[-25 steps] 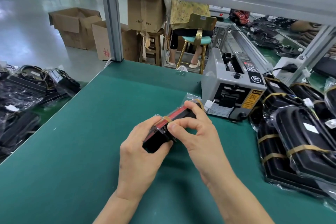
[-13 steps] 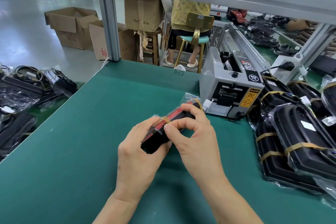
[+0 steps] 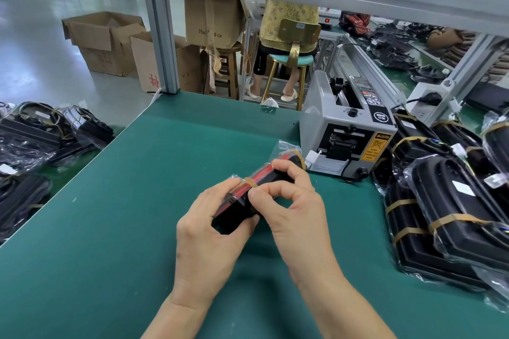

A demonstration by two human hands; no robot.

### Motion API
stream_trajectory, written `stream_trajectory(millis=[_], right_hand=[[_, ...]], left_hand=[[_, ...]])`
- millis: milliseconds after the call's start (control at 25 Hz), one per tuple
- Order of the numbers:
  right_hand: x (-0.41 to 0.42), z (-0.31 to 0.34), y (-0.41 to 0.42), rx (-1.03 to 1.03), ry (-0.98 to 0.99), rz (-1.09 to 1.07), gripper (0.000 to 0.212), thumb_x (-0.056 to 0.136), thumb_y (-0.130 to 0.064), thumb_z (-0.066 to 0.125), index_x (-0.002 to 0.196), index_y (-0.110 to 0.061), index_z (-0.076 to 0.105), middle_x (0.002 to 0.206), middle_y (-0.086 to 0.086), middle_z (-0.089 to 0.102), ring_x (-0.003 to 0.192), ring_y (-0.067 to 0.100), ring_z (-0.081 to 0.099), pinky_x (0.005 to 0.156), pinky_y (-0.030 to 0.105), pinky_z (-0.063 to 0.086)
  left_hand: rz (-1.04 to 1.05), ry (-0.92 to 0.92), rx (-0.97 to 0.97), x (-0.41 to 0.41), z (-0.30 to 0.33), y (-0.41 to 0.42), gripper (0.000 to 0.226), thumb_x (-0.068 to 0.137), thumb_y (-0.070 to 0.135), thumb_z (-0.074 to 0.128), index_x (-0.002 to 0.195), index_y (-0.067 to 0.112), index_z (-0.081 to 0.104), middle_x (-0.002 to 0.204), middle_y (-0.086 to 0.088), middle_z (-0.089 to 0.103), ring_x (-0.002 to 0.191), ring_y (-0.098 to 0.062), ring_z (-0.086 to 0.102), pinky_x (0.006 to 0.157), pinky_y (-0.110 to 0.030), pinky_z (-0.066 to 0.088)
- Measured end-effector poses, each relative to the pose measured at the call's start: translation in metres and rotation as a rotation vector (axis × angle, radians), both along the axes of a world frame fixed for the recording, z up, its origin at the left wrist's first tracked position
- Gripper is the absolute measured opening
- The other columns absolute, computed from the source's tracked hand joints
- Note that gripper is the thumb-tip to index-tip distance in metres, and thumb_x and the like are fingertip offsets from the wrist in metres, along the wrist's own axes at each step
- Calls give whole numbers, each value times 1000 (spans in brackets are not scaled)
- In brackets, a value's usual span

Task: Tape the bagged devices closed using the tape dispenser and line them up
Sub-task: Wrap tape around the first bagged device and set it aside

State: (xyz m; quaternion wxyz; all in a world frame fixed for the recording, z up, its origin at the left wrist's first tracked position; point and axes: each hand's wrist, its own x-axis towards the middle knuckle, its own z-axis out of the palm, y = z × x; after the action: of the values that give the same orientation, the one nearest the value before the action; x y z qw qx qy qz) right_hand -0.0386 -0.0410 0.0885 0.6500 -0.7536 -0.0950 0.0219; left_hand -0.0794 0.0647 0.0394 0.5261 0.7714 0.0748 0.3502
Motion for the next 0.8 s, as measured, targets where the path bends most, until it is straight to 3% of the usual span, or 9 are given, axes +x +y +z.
stream_trajectory(millis=[120,360,800], right_hand=[[2,1,-1,86,50,38,26,78,-11,73,56,-24,71,122,-27,52,123,-2,45,81,6,36],[1,1,0,37,2,45,28,77,-13,74,54,-28,69,119,-32,49,126,-2,41,91,15,33],[1,-2,-2,-33,-59,13,17,75,-20,75,61,-31,72,119,-31,50,122,-8,40,93,11,30]], left_hand=[[13,-3,10,1,0,0,55,64,3,84,113,19,67,108,10,68,102,-6,62,89,-12,43],[2,-4,-13,1,-1,1,55,64,1,84,113,20,67,110,10,68,104,-8,63,91,-17,45],[2,-8,-11,0,-1,0,56,63,0,84,111,21,66,108,10,68,102,-7,63,91,-17,45]])
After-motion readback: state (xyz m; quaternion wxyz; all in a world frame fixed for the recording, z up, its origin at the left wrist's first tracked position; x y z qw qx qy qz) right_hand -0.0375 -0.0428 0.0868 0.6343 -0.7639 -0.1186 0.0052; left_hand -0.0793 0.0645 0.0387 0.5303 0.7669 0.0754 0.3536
